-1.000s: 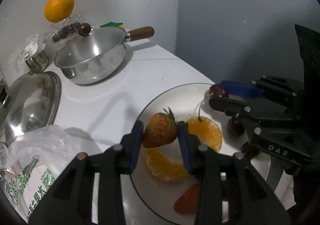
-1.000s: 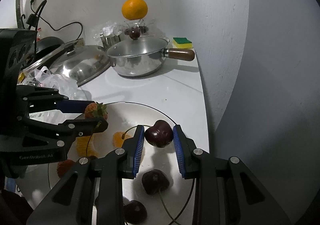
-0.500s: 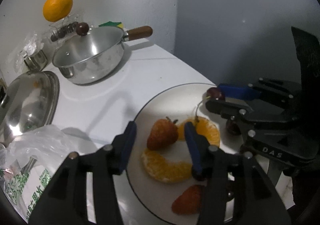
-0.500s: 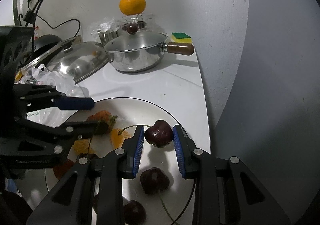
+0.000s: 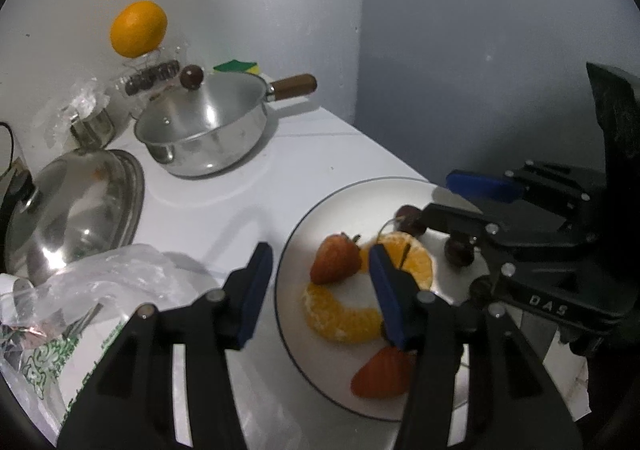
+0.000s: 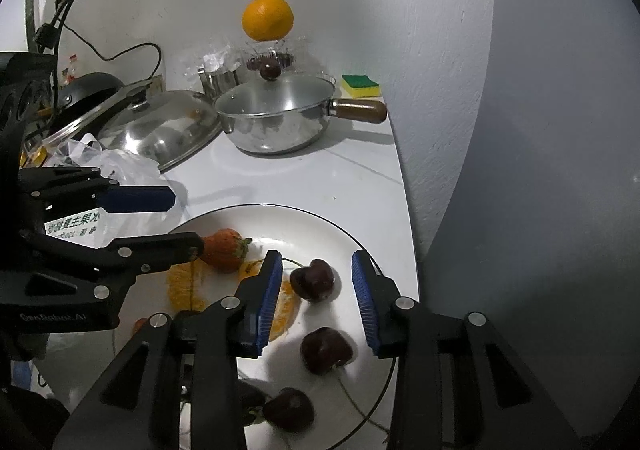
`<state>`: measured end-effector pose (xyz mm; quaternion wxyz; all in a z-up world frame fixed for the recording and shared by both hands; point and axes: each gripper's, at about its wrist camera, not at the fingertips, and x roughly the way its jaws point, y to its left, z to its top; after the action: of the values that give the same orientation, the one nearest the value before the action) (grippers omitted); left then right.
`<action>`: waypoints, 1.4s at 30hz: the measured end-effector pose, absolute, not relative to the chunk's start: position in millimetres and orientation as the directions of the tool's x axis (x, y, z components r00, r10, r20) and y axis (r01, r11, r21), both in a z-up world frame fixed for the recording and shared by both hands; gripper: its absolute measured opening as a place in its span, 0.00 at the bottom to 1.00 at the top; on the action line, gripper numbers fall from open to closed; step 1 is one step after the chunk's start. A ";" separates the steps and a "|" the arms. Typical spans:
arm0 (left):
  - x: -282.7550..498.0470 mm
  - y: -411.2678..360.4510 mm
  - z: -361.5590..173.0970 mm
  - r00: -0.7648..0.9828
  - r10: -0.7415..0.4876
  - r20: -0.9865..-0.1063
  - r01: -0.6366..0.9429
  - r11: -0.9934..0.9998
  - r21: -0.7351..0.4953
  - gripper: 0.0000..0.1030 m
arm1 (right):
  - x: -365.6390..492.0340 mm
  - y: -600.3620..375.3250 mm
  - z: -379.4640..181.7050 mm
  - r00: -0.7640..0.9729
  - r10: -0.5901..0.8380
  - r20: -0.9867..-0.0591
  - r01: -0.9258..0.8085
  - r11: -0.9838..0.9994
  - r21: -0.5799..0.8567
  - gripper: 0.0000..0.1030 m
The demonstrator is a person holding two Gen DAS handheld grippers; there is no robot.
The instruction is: Organize fruits
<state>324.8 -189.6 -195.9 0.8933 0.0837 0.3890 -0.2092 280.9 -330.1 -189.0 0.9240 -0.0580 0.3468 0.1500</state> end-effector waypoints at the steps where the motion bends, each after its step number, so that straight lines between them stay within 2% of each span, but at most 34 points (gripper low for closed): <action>1: 323.4 -188.0 -194.5 0.613 -0.310 -0.727 0.437 0.899 -0.015 0.50 | 278.3 -328.9 -186.7 0.718 0.235 -0.656 -0.317 0.948 -0.007 0.37; 7: 309.6 -176.6 -182.4 0.635 -0.316 -0.705 0.426 0.905 -0.022 0.52 | 263.9 -321.5 -174.5 0.730 0.227 -0.644 -0.318 0.948 -0.026 0.37; 9: 304.8 -172.6 -178.2 0.642 -0.319 -0.697 0.422 0.906 -0.025 0.69 | 259.3 -319.6 -170.8 0.734 0.226 -0.640 -0.318 0.948 -0.030 0.37; 42: 203.6 -94.0 -125.8 0.742 -0.319 -0.590 0.358 0.932 -0.054 0.70 | 173.0 -252.0 -120.5 0.789 0.223 -0.572 -0.342 0.934 -0.108 0.37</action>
<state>203.6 -94.0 -125.8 0.9326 0.0315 0.3101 -0.1816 173.0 -252.0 -120.5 0.9401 -0.1034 0.2880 0.1502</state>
